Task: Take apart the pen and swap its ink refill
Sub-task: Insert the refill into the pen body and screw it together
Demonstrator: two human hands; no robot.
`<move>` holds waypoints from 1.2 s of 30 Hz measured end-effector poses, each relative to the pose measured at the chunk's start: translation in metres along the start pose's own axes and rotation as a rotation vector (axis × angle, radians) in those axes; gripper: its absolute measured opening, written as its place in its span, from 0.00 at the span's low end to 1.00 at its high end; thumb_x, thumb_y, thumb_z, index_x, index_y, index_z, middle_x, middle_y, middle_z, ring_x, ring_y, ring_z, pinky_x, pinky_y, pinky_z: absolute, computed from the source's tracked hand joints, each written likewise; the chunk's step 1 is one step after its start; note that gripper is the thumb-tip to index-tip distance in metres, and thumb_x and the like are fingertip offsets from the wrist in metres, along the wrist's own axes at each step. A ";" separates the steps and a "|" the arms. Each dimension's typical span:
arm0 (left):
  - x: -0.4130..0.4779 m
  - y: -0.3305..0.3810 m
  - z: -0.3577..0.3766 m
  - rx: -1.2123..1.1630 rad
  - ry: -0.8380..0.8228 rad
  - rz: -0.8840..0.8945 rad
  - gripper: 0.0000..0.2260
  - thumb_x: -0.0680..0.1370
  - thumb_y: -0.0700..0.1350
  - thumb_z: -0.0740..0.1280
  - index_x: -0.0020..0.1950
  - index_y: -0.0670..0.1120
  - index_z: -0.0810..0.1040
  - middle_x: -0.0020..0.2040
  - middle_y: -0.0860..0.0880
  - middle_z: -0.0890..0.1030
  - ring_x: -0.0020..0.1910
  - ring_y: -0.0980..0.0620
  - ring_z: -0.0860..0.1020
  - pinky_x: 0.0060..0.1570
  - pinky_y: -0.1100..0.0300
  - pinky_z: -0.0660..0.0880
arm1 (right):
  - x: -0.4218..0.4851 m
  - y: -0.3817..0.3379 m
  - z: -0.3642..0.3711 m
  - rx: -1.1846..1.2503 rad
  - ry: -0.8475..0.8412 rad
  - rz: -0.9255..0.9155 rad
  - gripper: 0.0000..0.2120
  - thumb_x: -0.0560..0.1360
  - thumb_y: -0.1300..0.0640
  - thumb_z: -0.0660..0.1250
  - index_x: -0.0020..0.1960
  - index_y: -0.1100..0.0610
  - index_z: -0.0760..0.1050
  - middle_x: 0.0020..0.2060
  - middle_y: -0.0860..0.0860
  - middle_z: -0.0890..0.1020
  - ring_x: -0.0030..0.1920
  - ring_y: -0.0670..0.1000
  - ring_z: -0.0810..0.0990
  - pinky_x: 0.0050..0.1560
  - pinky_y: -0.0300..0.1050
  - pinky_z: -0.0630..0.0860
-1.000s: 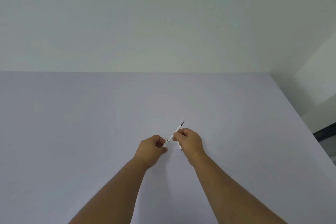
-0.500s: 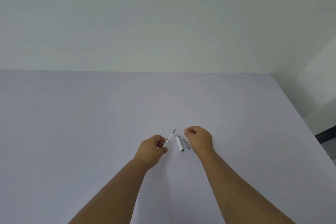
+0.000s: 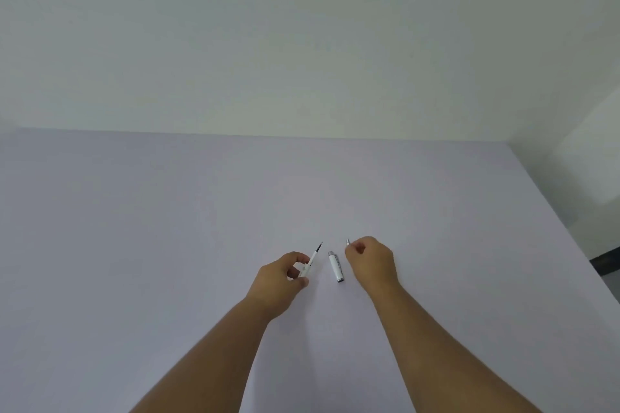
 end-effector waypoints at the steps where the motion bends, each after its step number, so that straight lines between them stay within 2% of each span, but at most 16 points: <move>1: -0.001 0.001 0.000 0.004 0.000 0.004 0.13 0.74 0.43 0.67 0.44 0.64 0.75 0.41 0.53 0.76 0.35 0.52 0.75 0.34 0.60 0.75 | 0.000 -0.004 -0.003 0.150 0.003 0.013 0.08 0.75 0.53 0.63 0.48 0.57 0.78 0.40 0.49 0.82 0.35 0.48 0.76 0.36 0.41 0.70; 3: -0.003 0.004 0.001 0.005 0.001 0.010 0.13 0.74 0.43 0.67 0.44 0.64 0.75 0.41 0.53 0.76 0.36 0.51 0.75 0.35 0.59 0.76 | -0.002 -0.010 -0.007 0.364 0.008 0.041 0.07 0.74 0.53 0.64 0.43 0.55 0.79 0.34 0.46 0.81 0.29 0.45 0.71 0.32 0.39 0.68; 5: -0.004 0.009 0.002 0.007 0.001 0.019 0.14 0.74 0.44 0.67 0.43 0.65 0.75 0.41 0.53 0.77 0.36 0.51 0.76 0.36 0.58 0.77 | -0.005 -0.015 -0.009 0.521 -0.001 0.078 0.06 0.73 0.53 0.66 0.42 0.54 0.79 0.30 0.44 0.80 0.29 0.46 0.70 0.35 0.39 0.69; 6: -0.005 0.011 0.002 0.008 0.000 0.025 0.14 0.74 0.44 0.67 0.42 0.66 0.75 0.41 0.53 0.77 0.35 0.51 0.76 0.36 0.58 0.77 | -0.006 -0.017 -0.010 0.577 -0.009 0.088 0.04 0.72 0.53 0.67 0.42 0.53 0.79 0.31 0.43 0.81 0.30 0.46 0.71 0.37 0.41 0.70; 9: -0.006 0.017 0.003 0.014 -0.004 0.039 0.14 0.73 0.43 0.67 0.42 0.65 0.75 0.41 0.52 0.77 0.35 0.51 0.76 0.36 0.58 0.77 | -0.010 -0.024 -0.011 0.641 -0.043 0.082 0.05 0.72 0.53 0.68 0.45 0.55 0.79 0.41 0.50 0.85 0.33 0.47 0.72 0.39 0.42 0.72; 13: -0.007 0.020 0.003 0.027 -0.009 0.053 0.12 0.73 0.43 0.67 0.45 0.63 0.76 0.43 0.51 0.78 0.36 0.50 0.76 0.37 0.57 0.77 | -0.015 -0.030 -0.011 0.632 -0.084 0.054 0.03 0.72 0.55 0.69 0.42 0.54 0.80 0.43 0.53 0.86 0.33 0.48 0.72 0.42 0.44 0.72; 17: -0.007 0.021 0.003 0.030 -0.009 0.061 0.11 0.73 0.43 0.68 0.47 0.61 0.77 0.44 0.50 0.78 0.36 0.50 0.76 0.36 0.57 0.77 | -0.019 -0.034 -0.008 0.582 -0.154 0.030 0.02 0.71 0.56 0.71 0.41 0.55 0.80 0.43 0.54 0.85 0.33 0.45 0.73 0.40 0.41 0.72; 21: -0.006 0.023 0.001 0.014 0.011 0.054 0.11 0.73 0.43 0.68 0.52 0.56 0.77 0.44 0.50 0.78 0.36 0.50 0.77 0.36 0.57 0.77 | -0.026 -0.038 -0.001 0.506 -0.231 0.001 0.03 0.71 0.56 0.70 0.43 0.55 0.80 0.35 0.46 0.83 0.36 0.46 0.77 0.41 0.41 0.73; 24: -0.006 0.023 -0.002 0.000 0.042 0.033 0.07 0.73 0.43 0.69 0.49 0.52 0.77 0.44 0.50 0.79 0.37 0.51 0.77 0.33 0.62 0.74 | -0.030 -0.042 0.006 0.473 -0.281 0.002 0.03 0.71 0.55 0.70 0.44 0.50 0.81 0.41 0.47 0.85 0.41 0.49 0.78 0.43 0.44 0.75; 27: -0.007 0.024 -0.005 0.017 0.060 0.033 0.03 0.73 0.42 0.69 0.45 0.49 0.78 0.43 0.50 0.80 0.37 0.52 0.77 0.33 0.65 0.73 | -0.031 -0.046 0.008 0.448 -0.318 -0.027 0.05 0.71 0.56 0.69 0.43 0.47 0.82 0.40 0.45 0.84 0.40 0.48 0.77 0.44 0.43 0.74; 31: -0.007 0.028 -0.009 0.050 0.075 0.046 0.03 0.73 0.42 0.70 0.44 0.49 0.78 0.40 0.51 0.79 0.37 0.51 0.76 0.34 0.62 0.73 | -0.030 -0.047 0.008 0.385 -0.349 -0.023 0.02 0.70 0.53 0.70 0.41 0.50 0.81 0.38 0.44 0.85 0.37 0.46 0.75 0.40 0.45 0.73; 36: -0.009 0.031 -0.010 0.081 0.091 0.060 0.04 0.72 0.43 0.71 0.42 0.50 0.77 0.39 0.54 0.77 0.34 0.52 0.75 0.37 0.56 0.74 | -0.028 -0.047 0.010 0.330 -0.316 0.030 0.10 0.69 0.49 0.72 0.35 0.53 0.74 0.34 0.46 0.79 0.34 0.47 0.73 0.36 0.42 0.70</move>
Point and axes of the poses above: each hand's wrist, its own x-axis towards the middle knuckle, its own z-axis out of the palm, y = z × x, the point moved 7 cm from there along x, towards the middle knuckle
